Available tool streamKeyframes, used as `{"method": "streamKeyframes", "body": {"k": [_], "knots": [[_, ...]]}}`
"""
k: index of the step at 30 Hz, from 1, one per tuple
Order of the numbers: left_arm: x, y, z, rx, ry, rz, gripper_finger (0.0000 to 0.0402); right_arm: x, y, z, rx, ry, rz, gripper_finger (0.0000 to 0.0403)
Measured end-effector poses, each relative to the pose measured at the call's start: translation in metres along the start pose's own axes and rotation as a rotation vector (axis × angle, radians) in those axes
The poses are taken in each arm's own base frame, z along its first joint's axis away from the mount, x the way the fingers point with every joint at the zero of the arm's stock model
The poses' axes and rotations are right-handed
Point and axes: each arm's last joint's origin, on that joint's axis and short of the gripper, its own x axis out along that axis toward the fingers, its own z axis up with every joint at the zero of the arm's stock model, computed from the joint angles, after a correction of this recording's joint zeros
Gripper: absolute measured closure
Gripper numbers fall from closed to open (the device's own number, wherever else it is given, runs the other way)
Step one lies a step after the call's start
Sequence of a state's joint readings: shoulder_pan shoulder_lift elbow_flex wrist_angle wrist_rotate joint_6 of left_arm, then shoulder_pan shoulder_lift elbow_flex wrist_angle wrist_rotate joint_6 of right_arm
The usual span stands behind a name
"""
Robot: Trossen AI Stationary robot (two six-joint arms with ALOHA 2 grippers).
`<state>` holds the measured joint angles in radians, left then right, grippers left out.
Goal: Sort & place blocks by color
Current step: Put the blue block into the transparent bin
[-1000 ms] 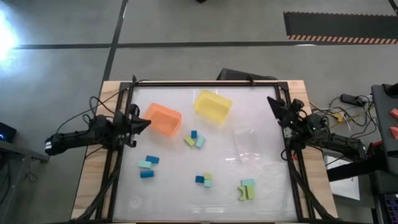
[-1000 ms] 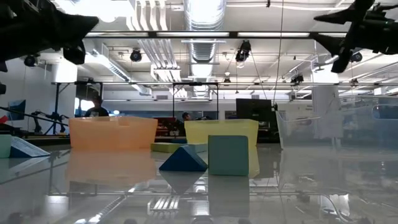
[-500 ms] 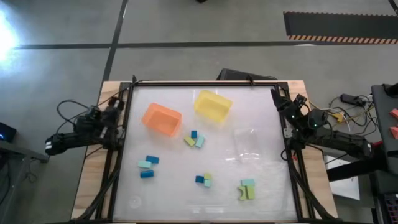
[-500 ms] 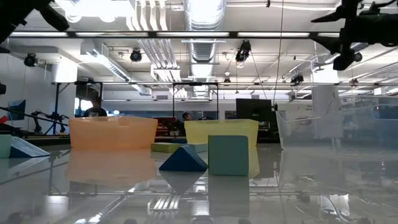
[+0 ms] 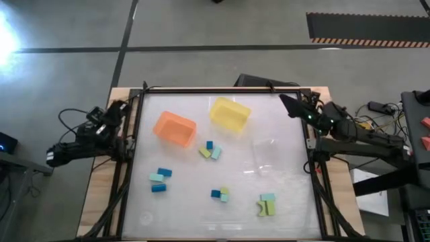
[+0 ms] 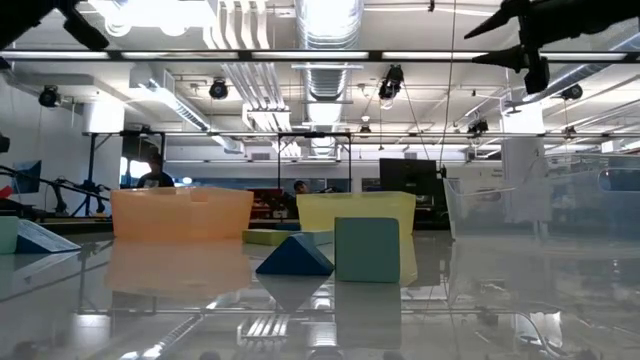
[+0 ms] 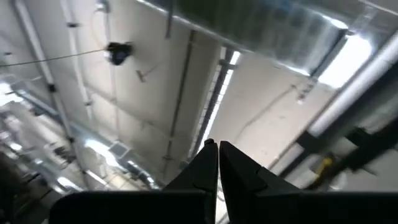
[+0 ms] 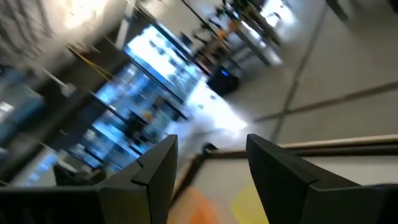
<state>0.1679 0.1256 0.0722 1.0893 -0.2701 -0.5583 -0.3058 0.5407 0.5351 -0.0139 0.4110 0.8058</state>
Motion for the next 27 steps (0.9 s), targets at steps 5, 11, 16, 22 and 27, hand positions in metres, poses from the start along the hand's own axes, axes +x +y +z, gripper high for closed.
{"method": "streamKeyframes", "body": {"k": [5,11,16,22,27], "knots": [[0.012,0.006,-0.013,-0.077,0.078,0.095,0.0402,0.012,0.023,0.014,-0.132,0.064,-0.056,0.0220],[0.036,0.013,-0.038,-0.127,0.292,0.254,0.0402,0.030,0.049,0.027,-0.312,0.134,-0.040,0.0220],[0.054,0.019,-0.058,-0.104,0.512,0.423,0.0402,0.047,0.068,0.030,-0.417,0.239,0.038,0.0220],[0.069,0.023,-0.076,-0.045,0.805,0.638,0.0402,0.069,0.078,0.020,-0.579,0.440,0.078,0.0220],[0.081,0.025,-0.086,0.012,0.989,0.778,0.0402,0.085,0.087,0.016,-0.747,0.565,0.135,0.0220]]}}
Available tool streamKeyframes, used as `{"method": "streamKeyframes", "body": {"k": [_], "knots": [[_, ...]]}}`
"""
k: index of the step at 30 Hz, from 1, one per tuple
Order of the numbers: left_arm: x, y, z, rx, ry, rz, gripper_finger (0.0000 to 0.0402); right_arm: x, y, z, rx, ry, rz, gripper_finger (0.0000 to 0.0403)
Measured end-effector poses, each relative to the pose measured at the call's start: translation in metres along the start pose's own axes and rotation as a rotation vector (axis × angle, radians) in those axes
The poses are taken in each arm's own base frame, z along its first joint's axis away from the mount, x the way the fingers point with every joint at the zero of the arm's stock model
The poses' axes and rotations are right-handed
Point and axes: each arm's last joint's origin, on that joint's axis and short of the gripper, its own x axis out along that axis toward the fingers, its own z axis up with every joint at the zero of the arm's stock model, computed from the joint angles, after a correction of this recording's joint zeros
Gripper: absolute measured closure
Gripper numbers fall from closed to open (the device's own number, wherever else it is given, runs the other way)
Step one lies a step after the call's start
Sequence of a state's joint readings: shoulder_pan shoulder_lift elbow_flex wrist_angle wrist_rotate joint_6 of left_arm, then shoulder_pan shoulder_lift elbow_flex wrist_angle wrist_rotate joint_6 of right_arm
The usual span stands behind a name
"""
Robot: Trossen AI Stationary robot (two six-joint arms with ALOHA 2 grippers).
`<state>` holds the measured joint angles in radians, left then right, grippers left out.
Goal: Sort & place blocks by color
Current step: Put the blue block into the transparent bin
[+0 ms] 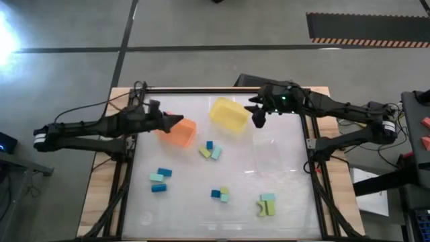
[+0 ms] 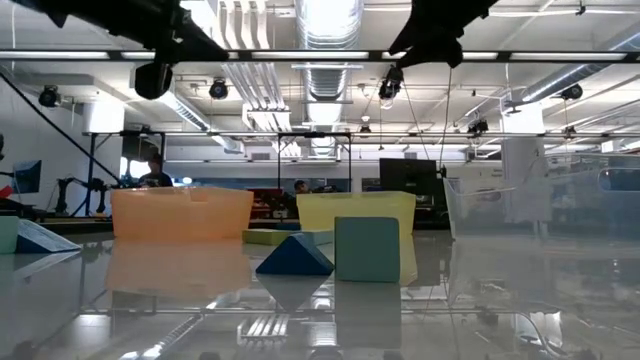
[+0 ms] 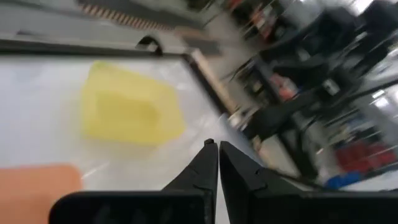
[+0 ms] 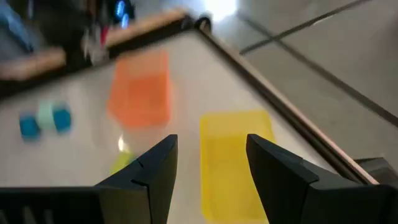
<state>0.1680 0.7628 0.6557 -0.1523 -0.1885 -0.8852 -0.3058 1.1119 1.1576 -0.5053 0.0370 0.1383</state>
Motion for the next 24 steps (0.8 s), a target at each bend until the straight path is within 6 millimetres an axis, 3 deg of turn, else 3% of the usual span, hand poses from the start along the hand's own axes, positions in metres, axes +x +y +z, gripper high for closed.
{"method": "streamKeyframes", "body": {"k": [5,11,24], "knots": [[0.014,-0.006,-0.002,0.028,0.158,0.054,0.0402,0.018,0.007,0.007,-0.103,0.077,0.160,0.0220],[0.028,-0.009,-0.008,0.042,0.279,-0.006,0.0402,0.041,0.011,0.008,-0.135,0.127,0.253,0.0220],[0.031,-0.009,-0.010,0.046,0.303,-0.023,0.0402,0.080,0.030,0.008,-0.229,0.193,0.310,0.0220]]}}
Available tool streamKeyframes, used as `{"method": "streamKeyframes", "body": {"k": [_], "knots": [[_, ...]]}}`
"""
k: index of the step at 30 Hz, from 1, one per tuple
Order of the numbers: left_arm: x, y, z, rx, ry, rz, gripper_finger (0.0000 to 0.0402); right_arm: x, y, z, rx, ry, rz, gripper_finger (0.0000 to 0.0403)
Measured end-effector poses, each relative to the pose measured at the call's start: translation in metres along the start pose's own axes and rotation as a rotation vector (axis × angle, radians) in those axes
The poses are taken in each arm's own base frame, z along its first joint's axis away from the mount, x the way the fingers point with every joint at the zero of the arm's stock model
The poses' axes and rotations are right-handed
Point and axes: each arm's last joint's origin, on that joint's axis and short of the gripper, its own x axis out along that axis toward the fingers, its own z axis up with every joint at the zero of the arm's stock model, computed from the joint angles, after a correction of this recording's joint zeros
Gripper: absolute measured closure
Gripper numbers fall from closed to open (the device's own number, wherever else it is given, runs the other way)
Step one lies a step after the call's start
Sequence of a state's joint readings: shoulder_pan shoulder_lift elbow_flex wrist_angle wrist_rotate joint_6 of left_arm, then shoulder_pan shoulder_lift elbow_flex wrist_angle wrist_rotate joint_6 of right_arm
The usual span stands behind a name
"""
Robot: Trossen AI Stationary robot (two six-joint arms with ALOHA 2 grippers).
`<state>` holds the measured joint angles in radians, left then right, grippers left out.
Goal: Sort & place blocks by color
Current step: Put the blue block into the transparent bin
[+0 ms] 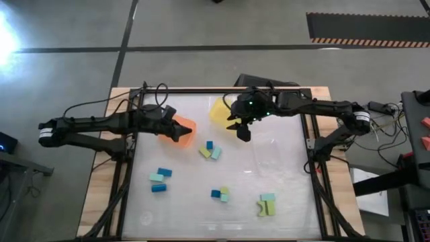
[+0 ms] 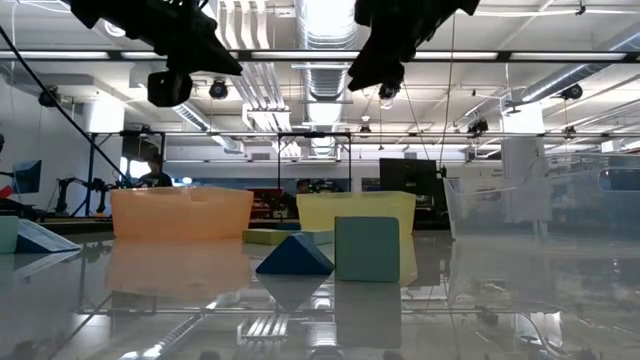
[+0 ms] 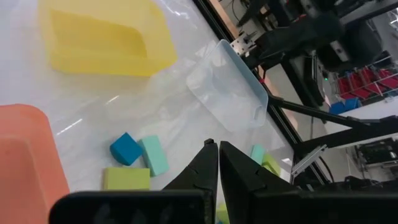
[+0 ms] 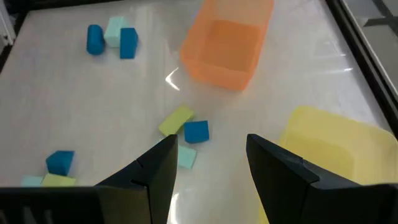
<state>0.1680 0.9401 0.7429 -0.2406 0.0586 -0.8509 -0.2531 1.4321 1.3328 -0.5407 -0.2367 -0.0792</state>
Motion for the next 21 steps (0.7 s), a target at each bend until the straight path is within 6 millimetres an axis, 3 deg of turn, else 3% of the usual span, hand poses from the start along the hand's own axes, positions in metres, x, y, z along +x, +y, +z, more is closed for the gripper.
{"method": "streamKeyframes", "body": {"k": [10,21], "knots": [[0.001,0.003,0.000,-0.007,-0.032,0.033,0.0402,0.044,-0.010,0.010,0.133,0.065,0.004,0.0220],[-0.016,-0.001,0.008,-0.010,-0.177,0.032,0.0402,0.088,0.000,0.012,0.049,0.132,0.068,0.0220]]}}
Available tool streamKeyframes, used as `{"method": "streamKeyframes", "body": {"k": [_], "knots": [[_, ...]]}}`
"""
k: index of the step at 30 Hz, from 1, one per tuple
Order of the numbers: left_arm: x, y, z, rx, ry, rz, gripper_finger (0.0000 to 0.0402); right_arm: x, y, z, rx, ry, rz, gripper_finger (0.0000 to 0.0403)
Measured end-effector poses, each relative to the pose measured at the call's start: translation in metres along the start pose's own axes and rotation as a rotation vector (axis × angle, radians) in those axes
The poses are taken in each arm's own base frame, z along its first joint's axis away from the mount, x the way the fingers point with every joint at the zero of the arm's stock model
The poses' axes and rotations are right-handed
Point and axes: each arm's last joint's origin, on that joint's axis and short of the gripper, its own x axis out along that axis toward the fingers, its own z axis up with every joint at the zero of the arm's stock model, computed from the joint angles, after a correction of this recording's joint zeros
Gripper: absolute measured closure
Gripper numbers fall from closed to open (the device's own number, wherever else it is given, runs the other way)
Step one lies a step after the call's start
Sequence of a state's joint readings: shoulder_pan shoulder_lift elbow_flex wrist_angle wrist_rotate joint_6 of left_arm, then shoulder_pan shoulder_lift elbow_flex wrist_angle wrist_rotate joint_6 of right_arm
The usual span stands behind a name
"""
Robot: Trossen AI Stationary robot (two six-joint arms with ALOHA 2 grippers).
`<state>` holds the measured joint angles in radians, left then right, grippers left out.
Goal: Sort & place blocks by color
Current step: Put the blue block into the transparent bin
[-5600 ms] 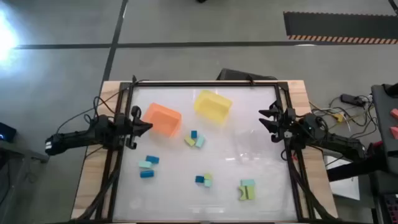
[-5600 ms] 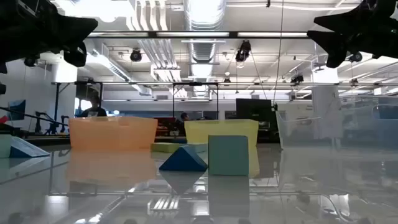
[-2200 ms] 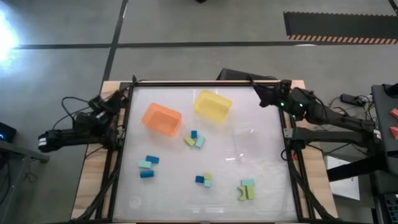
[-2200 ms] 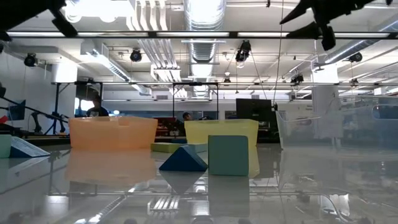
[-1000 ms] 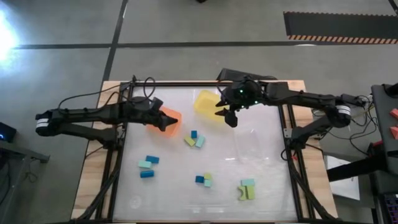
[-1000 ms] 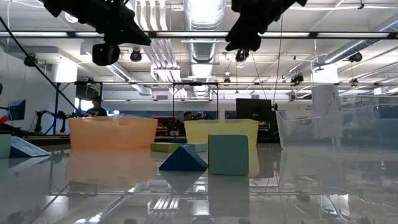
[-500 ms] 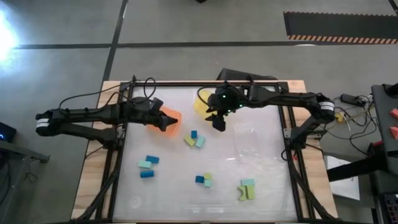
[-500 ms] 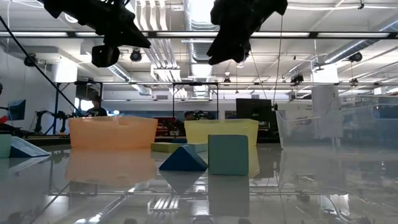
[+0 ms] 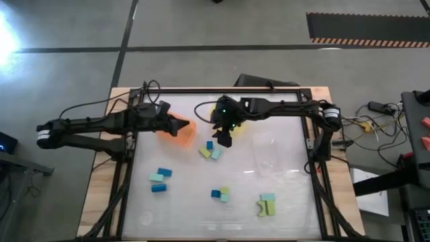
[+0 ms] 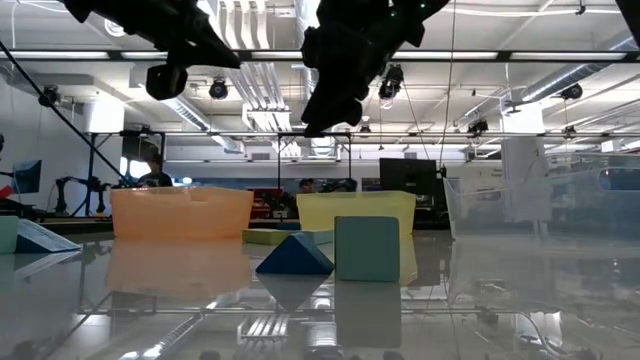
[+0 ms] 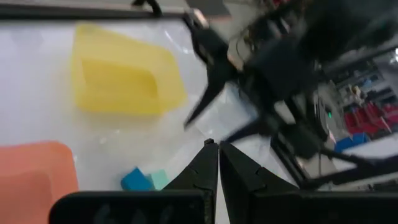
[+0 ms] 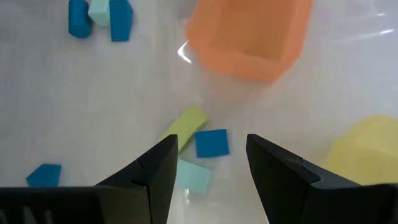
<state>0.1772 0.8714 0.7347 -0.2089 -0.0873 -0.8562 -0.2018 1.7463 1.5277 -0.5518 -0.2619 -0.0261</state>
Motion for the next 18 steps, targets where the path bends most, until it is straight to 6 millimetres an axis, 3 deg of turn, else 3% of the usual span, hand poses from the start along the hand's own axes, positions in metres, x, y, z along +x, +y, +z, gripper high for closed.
{"method": "streamKeyframes", "body": {"k": [8,14,18], "knots": [[-0.019,-0.004,0.011,0.036,-0.171,0.003,0.0402,0.025,0.017,-0.002,-0.043,0.078,-0.049,0.0183],[-0.032,-0.010,0.018,0.081,-0.252,-0.056,0.0402,0.037,0.015,-0.002,-0.078,0.101,-0.102,0.0125],[-0.038,-0.011,0.021,0.093,-0.296,-0.060,0.0402,0.048,0.012,-0.006,-0.085,0.132,-0.124,0.0112]]}}
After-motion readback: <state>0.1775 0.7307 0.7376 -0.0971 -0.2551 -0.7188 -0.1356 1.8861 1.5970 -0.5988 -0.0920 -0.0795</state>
